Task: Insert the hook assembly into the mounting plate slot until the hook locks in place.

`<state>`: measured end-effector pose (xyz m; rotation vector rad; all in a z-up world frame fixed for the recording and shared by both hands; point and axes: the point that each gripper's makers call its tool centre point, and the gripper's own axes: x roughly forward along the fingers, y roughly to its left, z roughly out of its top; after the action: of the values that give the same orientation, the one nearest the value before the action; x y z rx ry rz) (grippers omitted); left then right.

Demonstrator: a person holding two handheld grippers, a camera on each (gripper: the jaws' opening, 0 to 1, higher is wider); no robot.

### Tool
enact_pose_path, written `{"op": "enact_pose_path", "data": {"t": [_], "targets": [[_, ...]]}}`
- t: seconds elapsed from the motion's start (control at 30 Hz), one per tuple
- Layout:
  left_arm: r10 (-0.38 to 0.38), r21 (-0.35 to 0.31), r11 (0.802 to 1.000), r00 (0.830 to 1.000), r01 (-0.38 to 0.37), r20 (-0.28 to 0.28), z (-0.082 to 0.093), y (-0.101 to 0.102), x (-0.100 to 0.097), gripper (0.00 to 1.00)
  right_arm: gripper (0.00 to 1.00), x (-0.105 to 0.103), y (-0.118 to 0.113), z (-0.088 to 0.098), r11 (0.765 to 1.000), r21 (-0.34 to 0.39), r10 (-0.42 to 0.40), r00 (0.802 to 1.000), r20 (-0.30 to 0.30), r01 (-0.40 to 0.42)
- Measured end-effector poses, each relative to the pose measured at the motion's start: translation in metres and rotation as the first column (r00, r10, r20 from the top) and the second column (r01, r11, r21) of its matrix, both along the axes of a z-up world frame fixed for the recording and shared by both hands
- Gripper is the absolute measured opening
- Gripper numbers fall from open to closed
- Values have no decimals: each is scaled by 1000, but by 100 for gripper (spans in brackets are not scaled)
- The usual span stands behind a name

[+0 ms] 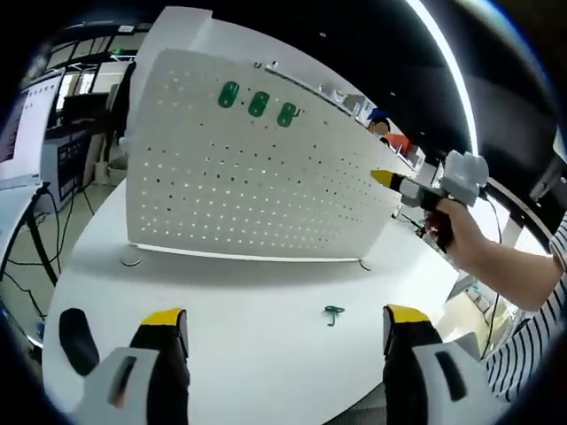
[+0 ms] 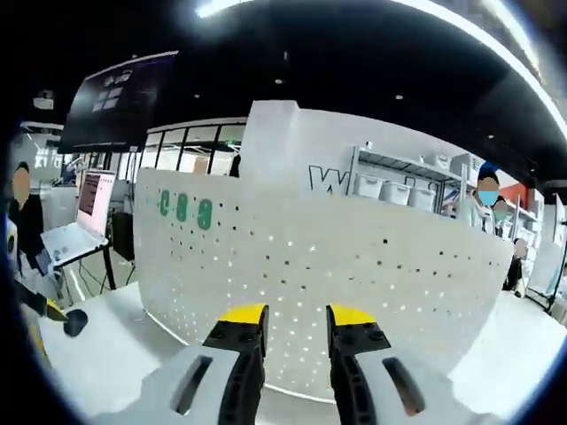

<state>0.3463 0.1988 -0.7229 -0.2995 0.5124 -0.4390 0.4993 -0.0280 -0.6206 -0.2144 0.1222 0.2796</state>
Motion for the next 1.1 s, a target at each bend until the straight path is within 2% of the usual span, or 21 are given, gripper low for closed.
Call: {"op": "enact_pose_path", "data": {"t": [0.13,0.33,0.37,0.43,0.73,0.9,1.07,1.1], "targets": [[2,-3,1000,1000,-2,2,1,-1,0,93,24,-18,-10,-24,999,-35,21,998,-67,-23],[-15,-12,1000,1000,15,6,3,-5,-2,93,24,-42,-26,-53,998,-68,-1,991,-134,-8],[-15,-16,1000,1000,15,6,3,-6,-3,93,24,-47,-31,-63,995,-98,-7,987,-160,-9],[-16,-14,1000,1000,16,4,3,-7,-4,93,24,-57,-36,-78,996,-91,-7,978,-209,-12],[-30,10,999,999,30,-26,-4,-12,-13,93,26,-90,-55,-110,994,-110,-10,956,-292,-23],[-43,10,999,998,43,-39,-6,-17,-18,93,28,-112,-69,-135,994,-106,-22,931,-365,-18],[-46,12,999,997,47,-57,-10,-16,-21,93,28,-133,-73,-155,992,-118,-1,904,-427,-54],[-48,8,999,996,49,-71,-13,-17,-23,94,28,-142,-73,-164,994,-93,11,881,-472,-63]]}}
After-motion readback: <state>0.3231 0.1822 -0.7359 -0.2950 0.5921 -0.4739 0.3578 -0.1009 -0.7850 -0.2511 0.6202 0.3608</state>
